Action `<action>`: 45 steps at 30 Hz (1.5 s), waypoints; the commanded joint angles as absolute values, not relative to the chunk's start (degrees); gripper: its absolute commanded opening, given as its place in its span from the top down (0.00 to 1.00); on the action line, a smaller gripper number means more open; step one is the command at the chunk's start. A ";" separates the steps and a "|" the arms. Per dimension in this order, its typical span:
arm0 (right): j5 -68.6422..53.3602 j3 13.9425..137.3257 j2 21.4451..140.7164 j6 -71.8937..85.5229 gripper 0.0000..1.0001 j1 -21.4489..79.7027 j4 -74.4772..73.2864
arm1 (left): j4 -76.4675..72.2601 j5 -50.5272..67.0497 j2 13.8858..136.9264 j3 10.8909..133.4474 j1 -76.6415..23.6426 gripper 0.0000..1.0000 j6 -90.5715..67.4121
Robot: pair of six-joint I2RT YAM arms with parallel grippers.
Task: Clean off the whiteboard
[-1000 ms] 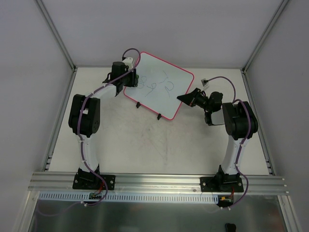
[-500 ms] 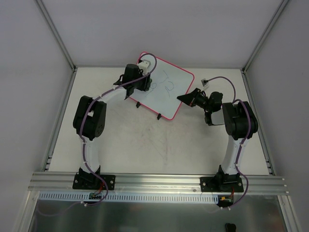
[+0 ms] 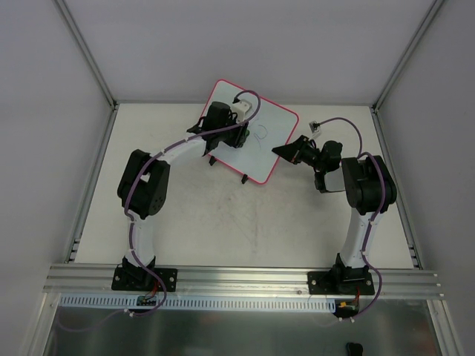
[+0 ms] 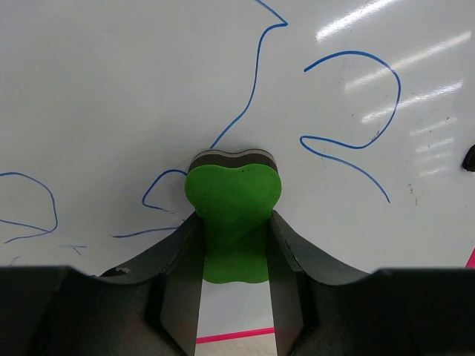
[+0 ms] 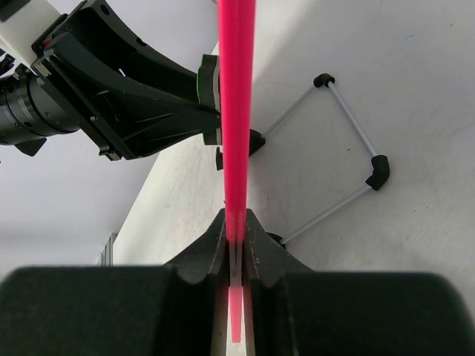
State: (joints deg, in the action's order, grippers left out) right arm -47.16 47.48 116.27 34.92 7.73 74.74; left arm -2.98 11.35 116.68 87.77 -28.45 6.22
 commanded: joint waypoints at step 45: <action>-51.77 49.48 114.87 31.03 1.00 10.20 87.54 | 12.66 10.99 120.23 91.49 -17.48 1.00 -9.14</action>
State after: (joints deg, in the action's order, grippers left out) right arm -48.73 48.23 116.22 34.96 8.36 75.44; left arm 9.34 10.11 120.99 93.51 -13.80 -8.43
